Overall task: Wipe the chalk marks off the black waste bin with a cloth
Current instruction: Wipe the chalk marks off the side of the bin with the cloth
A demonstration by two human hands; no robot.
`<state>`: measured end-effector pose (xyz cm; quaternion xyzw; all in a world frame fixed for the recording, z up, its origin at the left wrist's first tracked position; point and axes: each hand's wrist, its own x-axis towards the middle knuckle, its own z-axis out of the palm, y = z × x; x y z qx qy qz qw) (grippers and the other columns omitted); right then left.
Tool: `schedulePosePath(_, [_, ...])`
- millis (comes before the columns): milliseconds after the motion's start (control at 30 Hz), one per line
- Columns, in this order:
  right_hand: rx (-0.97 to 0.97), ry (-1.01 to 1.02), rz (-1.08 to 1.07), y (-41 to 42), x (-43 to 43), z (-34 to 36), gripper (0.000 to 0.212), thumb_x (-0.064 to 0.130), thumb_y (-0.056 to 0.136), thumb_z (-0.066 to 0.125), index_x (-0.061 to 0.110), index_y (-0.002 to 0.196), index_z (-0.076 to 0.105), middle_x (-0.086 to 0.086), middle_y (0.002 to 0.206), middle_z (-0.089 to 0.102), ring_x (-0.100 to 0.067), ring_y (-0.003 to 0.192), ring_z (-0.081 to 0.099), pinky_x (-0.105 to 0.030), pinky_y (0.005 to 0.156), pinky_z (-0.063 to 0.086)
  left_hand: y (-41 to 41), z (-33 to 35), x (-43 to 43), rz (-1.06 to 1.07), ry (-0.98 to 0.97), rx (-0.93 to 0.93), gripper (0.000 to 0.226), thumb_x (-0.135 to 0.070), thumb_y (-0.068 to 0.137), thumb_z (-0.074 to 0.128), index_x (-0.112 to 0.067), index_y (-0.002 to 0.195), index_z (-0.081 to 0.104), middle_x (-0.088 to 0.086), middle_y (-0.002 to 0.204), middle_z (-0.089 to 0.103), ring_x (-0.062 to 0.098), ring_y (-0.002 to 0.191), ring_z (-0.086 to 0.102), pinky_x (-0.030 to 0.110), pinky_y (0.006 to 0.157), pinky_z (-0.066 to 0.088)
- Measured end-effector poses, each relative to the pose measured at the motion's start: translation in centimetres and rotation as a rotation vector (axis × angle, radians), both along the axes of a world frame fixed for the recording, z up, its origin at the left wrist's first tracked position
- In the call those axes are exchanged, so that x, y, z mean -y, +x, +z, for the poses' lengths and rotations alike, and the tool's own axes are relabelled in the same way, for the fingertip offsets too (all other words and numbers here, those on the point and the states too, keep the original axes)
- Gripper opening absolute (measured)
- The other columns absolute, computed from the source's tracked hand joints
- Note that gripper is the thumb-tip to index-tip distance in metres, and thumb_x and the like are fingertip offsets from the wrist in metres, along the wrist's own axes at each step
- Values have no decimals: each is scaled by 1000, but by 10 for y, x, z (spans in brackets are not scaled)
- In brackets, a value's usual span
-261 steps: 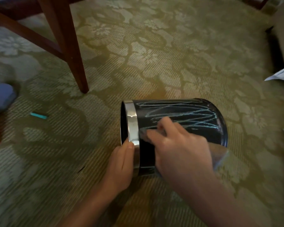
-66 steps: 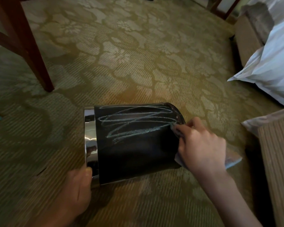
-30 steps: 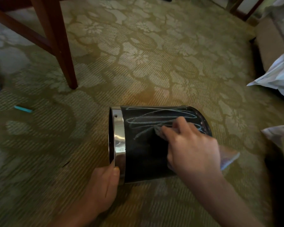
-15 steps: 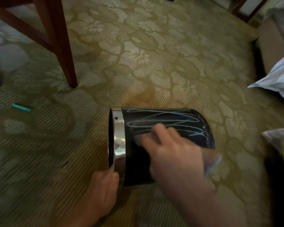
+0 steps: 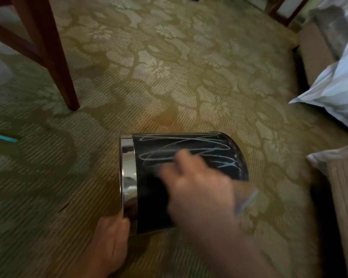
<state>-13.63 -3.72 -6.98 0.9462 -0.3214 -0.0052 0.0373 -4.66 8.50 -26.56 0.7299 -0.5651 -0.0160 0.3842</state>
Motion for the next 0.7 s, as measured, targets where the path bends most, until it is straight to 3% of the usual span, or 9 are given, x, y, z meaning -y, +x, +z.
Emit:
schedulePosePath(100, [69, 53, 149, 5, -14, -9, 24, 29, 65, 67, 20, 88, 69, -4, 93, 59, -18, 73, 56, -28, 48, 44, 4, 8, 3, -32, 70, 4, 56, -32, 105, 3, -18, 68, 42, 10, 43, 53, 11, 45, 48, 17, 44, 10])
schedulePosePath(200, [0, -26, -139, -19, 19, -5, 36, 30, 63, 76, 32, 99, 70, 2, 99, 59, -18, 80, 61, -27, 50, 40, 6, 13, 1, -10, 76, -45, 55, -35, 104, 1, -21, 68, 39, 8, 44, 51, 13, 57, 44, 13, 51, 5])
schedulePosePath(300, [-40, -93, -343, -42, 47, 2, 32, 27, 77, 64, 34, 108, 66, 4, 106, 54, -19, 87, 59, -27, 52, 33, 5, 14, 1, 19, 27, -68, 45, -32, 106, 6, -24, 70, 32, 0, 46, 49, 13, 58, 33, 15, 54, 9])
schedulePosePath(400, [-14, -106, -251, -30, 34, -2, 31, 25, 68, 72, 26, 99, 70, -1, 101, 57, -21, 83, 60, -27, 50, 34, 4, 13, 1, 39, 4, -117, 37, -34, 106, 7, -39, 74, 23, -19, 54, 34, -7, 54, 27, 8, 55, 19])
schedulePosePath(467, [68, -47, -37, -6, 4, -8, 31, 29, 65, 76, 20, 94, 70, -6, 98, 58, -23, 80, 58, -30, 51, 42, 4, 3, 0, -9, -23, -65, 40, -32, 106, 7, -31, 75, 32, -6, 55, 46, 6, 52, 31, 21, 48, 24])
schedulePosePath(500, [100, -19, 95, 3, -12, -13, 24, 29, 72, 71, 17, 92, 68, -8, 97, 58, -23, 78, 57, -32, 52, 45, 4, -5, 0, -24, -13, -44, 42, -34, 106, 8, -26, 76, 37, 0, 57, 53, 14, 55, 37, 29, 50, 27])
schedulePosePath(567, [121, 17, 214, 8, -25, -18, 16, 28, 80, 62, 16, 90, 66, -8, 95, 58, -21, 76, 55, -32, 51, 46, 5, -8, 0, 7, 59, -68, 41, -38, 105, 11, -26, 78, 40, 8, 52, 60, 16, 57, 46, 31, 54, 31])
schedulePosePath(667, [38, -49, -17, -9, 11, -9, 37, 35, 60, 77, 31, 96, 68, 0, 99, 58, -18, 77, 60, -29, 49, 42, 4, -3, -1, 40, 86, -58, 34, -27, 104, 19, -25, 75, 36, -3, 46, 53, 6, 67, 46, 20, 64, 36])
schedulePosePath(700, [-22, -81, -153, -19, 28, -5, 39, 33, 63, 75, 36, 101, 67, 3, 101, 56, -19, 78, 61, -28, 50, 37, 2, 3, -1, 39, 44, -84, 36, -28, 105, 17, -25, 75, 36, -5, 49, 51, 3, 69, 45, 19, 64, 36])
